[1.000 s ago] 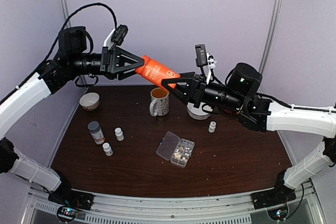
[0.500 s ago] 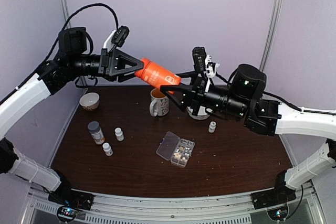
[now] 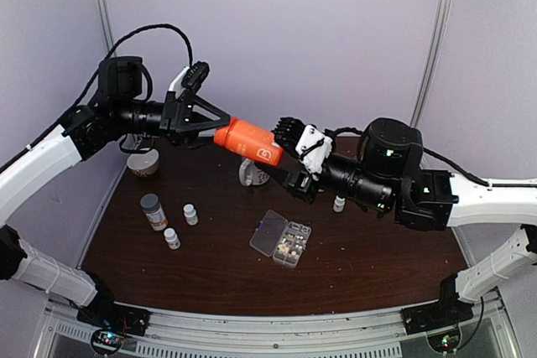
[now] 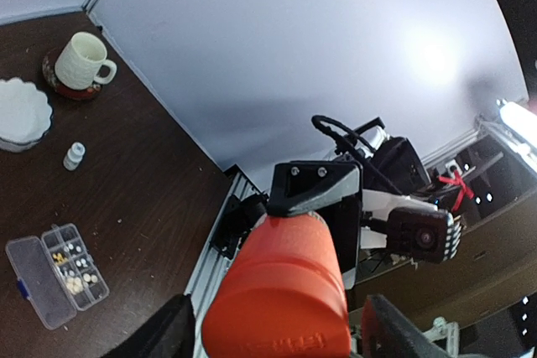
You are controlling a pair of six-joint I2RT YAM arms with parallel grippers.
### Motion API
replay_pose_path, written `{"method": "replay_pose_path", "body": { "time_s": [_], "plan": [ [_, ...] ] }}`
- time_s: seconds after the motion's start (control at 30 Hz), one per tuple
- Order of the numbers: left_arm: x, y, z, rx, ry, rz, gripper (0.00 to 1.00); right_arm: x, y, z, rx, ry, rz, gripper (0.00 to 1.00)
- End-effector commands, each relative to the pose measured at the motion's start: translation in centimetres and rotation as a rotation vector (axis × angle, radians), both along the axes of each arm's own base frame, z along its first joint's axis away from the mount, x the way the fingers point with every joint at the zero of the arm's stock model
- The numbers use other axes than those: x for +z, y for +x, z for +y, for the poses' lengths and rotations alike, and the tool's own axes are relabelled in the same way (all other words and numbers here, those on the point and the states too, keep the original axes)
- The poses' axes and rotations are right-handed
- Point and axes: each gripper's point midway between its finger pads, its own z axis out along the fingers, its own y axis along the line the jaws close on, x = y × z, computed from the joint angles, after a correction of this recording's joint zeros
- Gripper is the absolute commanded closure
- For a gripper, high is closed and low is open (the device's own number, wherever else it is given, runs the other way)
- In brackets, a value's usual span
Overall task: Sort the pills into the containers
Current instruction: Pass from the left arm to the right
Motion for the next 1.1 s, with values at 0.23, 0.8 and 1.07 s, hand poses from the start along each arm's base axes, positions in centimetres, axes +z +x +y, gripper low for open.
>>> {"method": "replay_pose_path", "body": {
  "time_s": [0.23,0.8,1.07],
  "plan": [
    [4.2,1.8,2.3,0.146,-0.054,-0.392,0.03,1.0,-3.2,-0.3,0.245,0.112,0.276,0.69],
    [-0.2,-6.8,4.5,-0.195,-0.129,-1.725,0.02,1.8,-4.7,-0.4,0.505,0.218,0.799,0.72],
    [-1.6,-6.3,2.6,-0.268,-0.032,-1.934,0.04,2.0,-5.0,0.7,0.543,0.176,0.848,0.72]
  ]
}}
